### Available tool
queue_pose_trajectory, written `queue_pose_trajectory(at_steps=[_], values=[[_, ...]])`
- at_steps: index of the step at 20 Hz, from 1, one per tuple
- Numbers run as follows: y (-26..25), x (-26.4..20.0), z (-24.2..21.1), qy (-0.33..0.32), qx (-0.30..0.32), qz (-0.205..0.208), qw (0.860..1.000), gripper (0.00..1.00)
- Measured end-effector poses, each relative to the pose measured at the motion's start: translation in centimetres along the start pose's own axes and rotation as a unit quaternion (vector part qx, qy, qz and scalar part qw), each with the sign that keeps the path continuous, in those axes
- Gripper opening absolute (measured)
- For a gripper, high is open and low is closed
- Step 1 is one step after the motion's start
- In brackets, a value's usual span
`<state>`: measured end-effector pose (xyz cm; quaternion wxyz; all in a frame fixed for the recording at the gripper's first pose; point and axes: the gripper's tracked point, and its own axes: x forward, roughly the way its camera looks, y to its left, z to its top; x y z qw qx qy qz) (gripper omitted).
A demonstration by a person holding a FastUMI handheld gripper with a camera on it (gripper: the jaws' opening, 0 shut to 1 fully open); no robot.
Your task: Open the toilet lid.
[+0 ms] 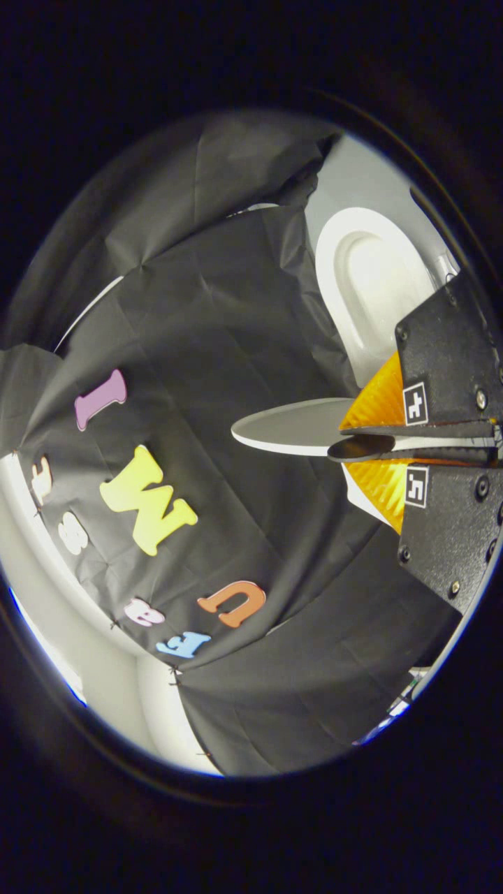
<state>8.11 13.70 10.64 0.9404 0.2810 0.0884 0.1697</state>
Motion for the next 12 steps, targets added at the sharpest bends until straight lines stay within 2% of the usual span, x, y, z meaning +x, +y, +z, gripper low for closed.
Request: queue_pose_trajectory(at_steps=[12], values=[[6.1,1.8,-2.1,0.005,-0.07,0.017,0.997,0.08]])
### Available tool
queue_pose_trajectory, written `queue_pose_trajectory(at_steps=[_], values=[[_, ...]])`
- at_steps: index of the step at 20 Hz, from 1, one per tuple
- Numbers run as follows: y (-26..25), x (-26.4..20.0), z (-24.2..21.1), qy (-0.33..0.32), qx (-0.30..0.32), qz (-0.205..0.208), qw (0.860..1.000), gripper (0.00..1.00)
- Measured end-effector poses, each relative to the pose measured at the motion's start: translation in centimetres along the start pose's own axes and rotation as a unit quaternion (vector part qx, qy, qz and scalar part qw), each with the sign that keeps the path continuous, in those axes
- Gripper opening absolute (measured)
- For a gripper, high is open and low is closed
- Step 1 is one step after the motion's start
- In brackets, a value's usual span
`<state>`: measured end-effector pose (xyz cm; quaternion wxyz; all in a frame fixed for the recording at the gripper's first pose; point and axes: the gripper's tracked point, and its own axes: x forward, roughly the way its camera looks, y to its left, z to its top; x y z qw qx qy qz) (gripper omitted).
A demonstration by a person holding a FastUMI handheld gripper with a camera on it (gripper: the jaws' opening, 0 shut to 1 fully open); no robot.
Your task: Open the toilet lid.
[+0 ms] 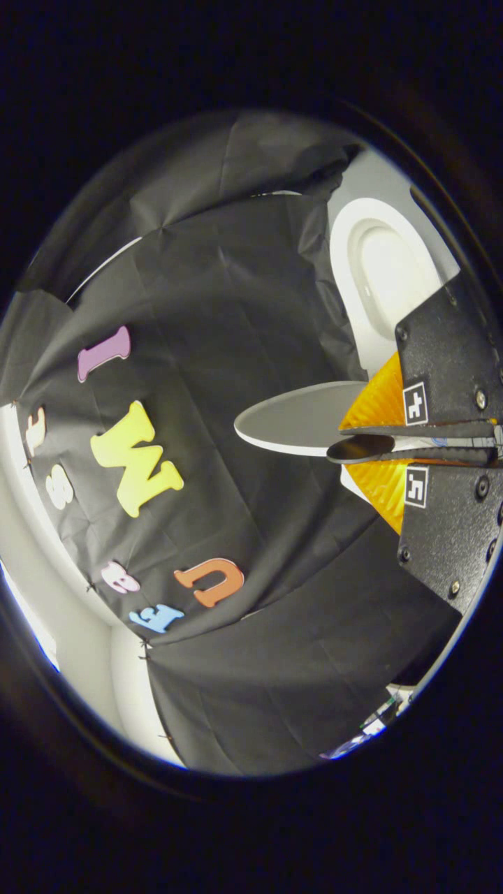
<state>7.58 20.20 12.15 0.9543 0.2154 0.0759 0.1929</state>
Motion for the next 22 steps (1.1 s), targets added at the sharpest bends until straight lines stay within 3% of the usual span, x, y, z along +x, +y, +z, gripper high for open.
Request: queue_pose_trajectory(at_steps=[12,18,22], values=[[4.7,1.6,-1.8,0.0,-0.052,0.007,0.999,0.08],[6.1,1.9,-2.8,-0.025,-0.158,-0.062,0.985,0.09],[8.0,2.9,-3.9,-0.016,-0.193,-0.044,0.98,0.1]])
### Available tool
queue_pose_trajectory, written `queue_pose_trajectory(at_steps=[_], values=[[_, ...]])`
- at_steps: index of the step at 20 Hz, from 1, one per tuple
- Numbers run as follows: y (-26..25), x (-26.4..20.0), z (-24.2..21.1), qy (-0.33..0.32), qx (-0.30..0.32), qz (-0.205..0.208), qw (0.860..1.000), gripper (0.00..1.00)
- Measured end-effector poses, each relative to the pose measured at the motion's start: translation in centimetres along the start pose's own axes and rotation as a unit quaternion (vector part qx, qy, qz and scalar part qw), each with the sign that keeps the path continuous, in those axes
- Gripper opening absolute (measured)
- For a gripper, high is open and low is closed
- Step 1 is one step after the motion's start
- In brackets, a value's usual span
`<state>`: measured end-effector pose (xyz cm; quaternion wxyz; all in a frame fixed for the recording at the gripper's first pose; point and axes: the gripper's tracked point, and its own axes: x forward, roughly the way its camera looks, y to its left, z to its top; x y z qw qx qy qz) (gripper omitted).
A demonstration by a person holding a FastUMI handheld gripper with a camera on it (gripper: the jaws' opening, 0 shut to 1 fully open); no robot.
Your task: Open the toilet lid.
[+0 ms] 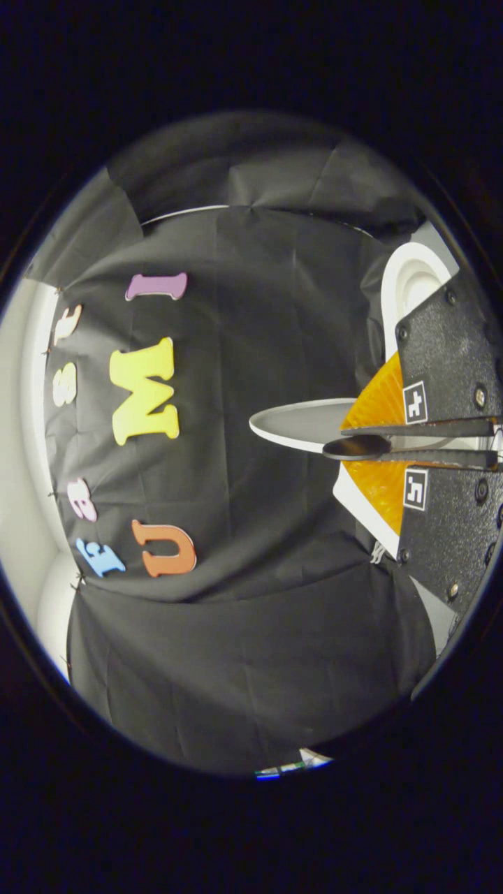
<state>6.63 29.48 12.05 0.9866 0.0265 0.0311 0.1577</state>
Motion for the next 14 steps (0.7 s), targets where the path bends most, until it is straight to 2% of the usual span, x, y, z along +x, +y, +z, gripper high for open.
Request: queue_pose_trajectory(at_steps=[4,7,9,12,14], values=[[1.2,0.2,-0.1,0.015,-0.03,0.026,0.999,0.13],[2.4,-0.5,-0.3,0.013,-0.086,0.076,0.993,0.25],[2.7,-0.6,-0.5,0.011,-0.101,0.103,0.989,0.5],[1.3,-2.0,2.6,-0.041,-0.1,0.095,0.99,0.88],[0.3,-3.6,4.3,-0.08,-0.086,0.085,0.989,0.97]])
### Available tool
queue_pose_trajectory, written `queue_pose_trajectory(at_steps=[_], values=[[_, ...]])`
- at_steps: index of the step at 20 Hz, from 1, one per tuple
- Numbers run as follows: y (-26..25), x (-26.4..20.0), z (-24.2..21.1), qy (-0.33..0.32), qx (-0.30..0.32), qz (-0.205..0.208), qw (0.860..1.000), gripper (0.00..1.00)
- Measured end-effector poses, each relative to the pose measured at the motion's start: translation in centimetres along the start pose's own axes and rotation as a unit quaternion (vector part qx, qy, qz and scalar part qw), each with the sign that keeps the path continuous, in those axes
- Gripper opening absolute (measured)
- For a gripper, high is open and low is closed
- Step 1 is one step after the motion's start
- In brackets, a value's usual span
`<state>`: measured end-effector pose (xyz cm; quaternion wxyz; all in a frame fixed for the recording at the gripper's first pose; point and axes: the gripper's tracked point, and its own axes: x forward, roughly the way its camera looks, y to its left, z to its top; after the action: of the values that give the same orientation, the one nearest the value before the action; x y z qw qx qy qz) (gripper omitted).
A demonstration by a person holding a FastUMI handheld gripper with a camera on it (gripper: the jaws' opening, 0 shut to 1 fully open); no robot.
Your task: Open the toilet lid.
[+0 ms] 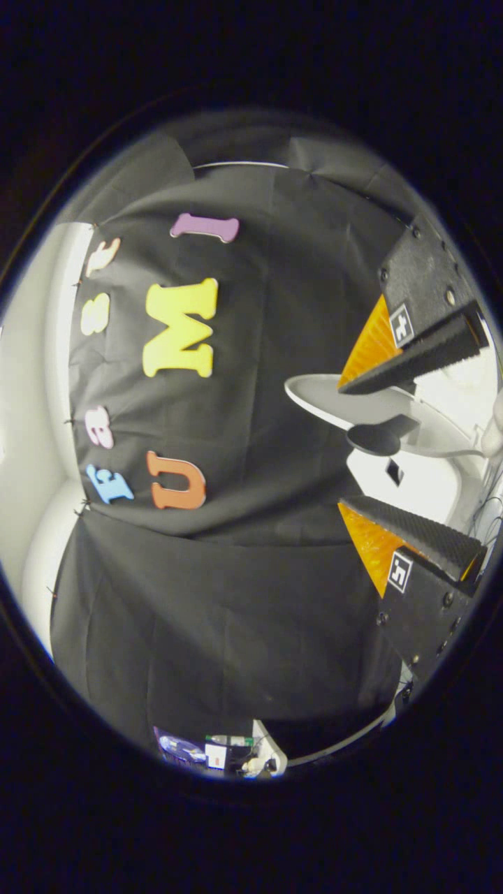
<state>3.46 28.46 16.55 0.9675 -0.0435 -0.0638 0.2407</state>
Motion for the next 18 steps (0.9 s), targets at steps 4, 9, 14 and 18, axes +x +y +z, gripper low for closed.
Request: queue_pose_trajectory(at_steps=[4,9,14,18], values=[[-3.3,-2.7,1.2,-0.03,0.034,-0.023,0.999,1.0],[-9.1,-6.9,-1.2,-0.04,0.032,-0.076,0.996,1.0],[-14.1,-10.0,-8.4,0.012,0.064,-0.124,0.99,1.0],[-17.6,-12.9,-14.0,0.053,0.1,-0.16,0.981,1.0]])
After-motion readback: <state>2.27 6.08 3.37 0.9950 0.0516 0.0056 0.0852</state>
